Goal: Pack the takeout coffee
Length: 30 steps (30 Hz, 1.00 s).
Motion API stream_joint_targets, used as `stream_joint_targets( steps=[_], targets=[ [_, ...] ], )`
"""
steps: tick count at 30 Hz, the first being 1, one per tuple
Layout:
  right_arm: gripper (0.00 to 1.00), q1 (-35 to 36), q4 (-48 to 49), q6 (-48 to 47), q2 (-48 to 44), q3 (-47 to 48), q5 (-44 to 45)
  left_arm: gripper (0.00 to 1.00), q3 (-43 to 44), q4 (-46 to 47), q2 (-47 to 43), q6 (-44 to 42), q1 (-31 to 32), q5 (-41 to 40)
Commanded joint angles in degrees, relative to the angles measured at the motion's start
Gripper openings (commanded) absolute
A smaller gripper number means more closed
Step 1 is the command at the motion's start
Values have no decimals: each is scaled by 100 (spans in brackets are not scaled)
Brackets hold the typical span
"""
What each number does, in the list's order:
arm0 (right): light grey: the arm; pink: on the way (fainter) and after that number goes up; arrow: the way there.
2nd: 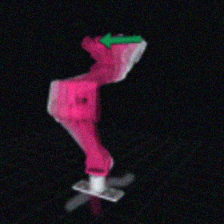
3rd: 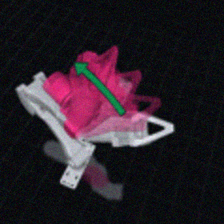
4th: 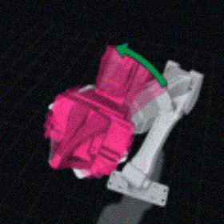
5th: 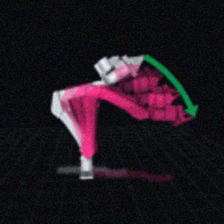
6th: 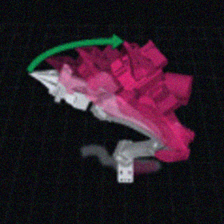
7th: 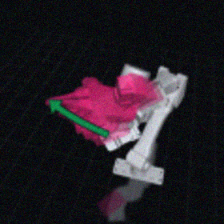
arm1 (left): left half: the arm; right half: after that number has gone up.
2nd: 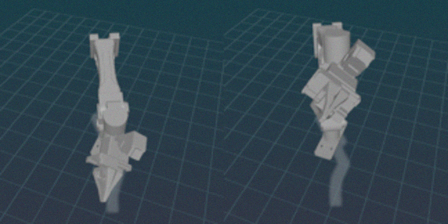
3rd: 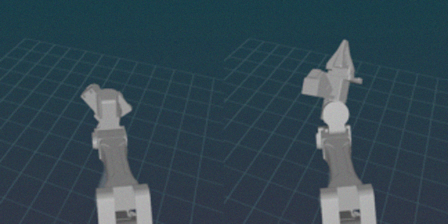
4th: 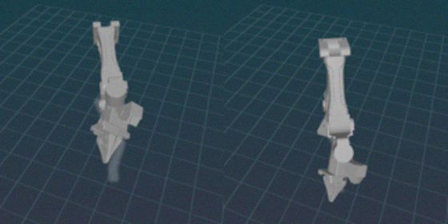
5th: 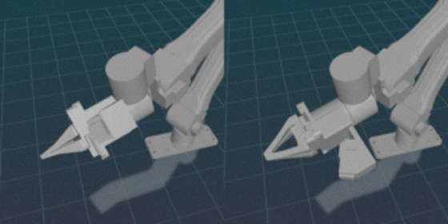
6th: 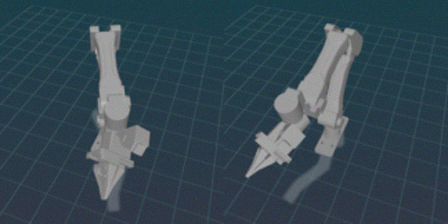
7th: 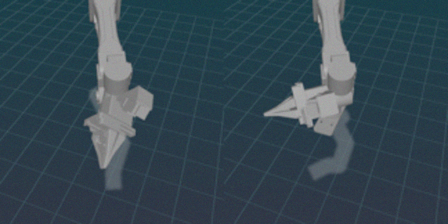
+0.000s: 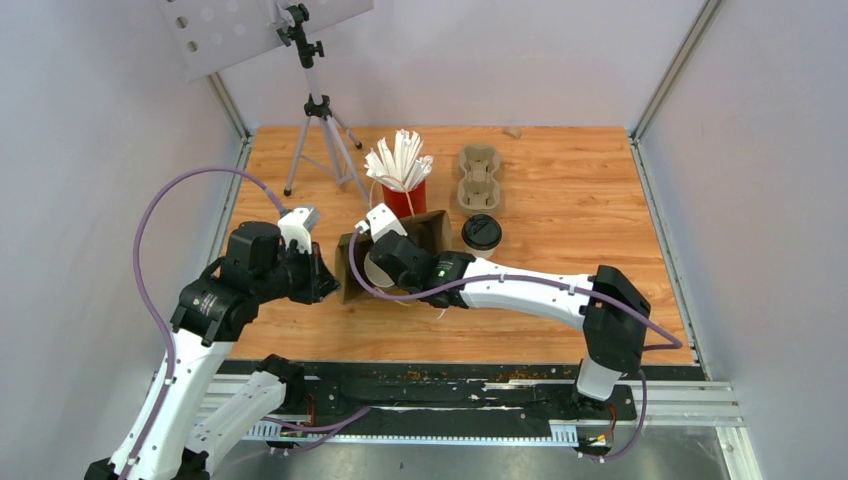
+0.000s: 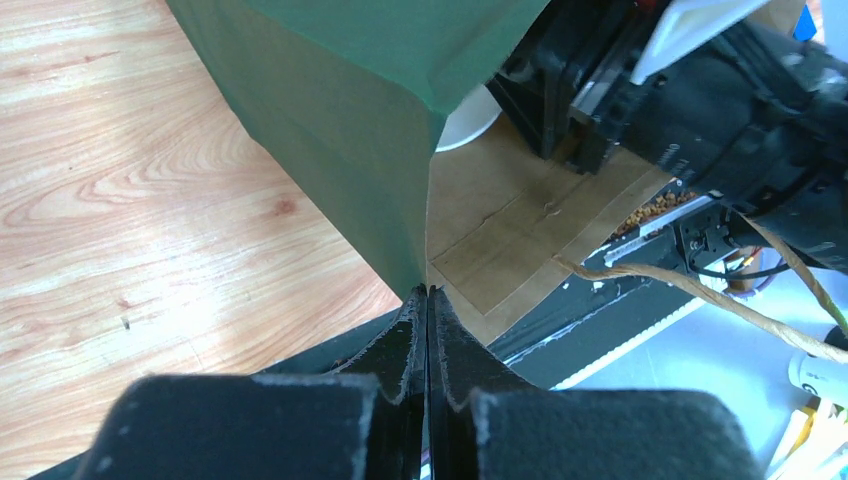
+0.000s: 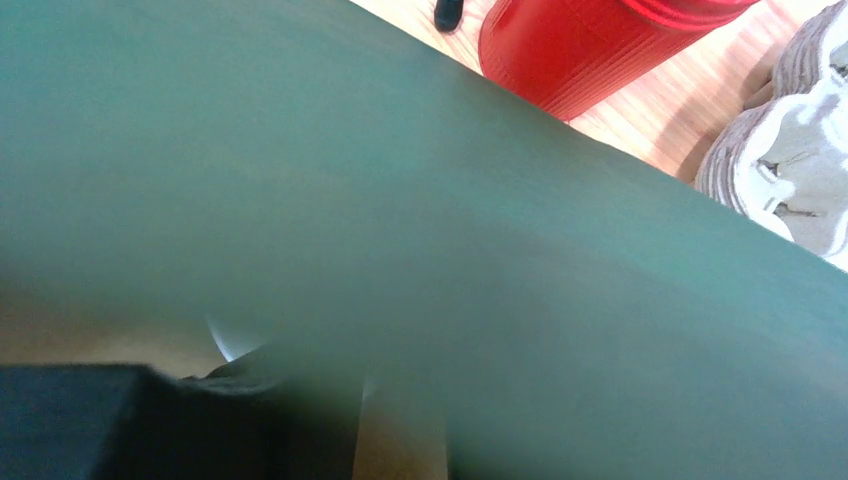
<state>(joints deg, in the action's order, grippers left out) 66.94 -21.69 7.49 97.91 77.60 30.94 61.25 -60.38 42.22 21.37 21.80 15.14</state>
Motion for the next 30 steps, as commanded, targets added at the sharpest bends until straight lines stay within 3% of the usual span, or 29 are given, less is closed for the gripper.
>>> stream_joint_targets(
  steps=[1,3,6,12,22,30],
  targets=[
    [22,19,3,46,129,314,181,0,205,158,-19,-11,17,78],
    [10,20,43,-25,64,318,192,0,206,159,-25,-10,17,70],
    [0,21,-2,-146,-74,381,196,0,218,151,-28,-4,17,40],
    [0,-41,-799,-178,-413,1135,-417,0,502,-223,132,-12,17,-409],
    [0,-311,-2959,562,-950,2705,-1428,0,1364,-1044,759,272,17,-949],
    [0,-783,-2977,738,-1587,2505,-2388,0,1939,-1110,1103,351,17,-562]
  ],
)
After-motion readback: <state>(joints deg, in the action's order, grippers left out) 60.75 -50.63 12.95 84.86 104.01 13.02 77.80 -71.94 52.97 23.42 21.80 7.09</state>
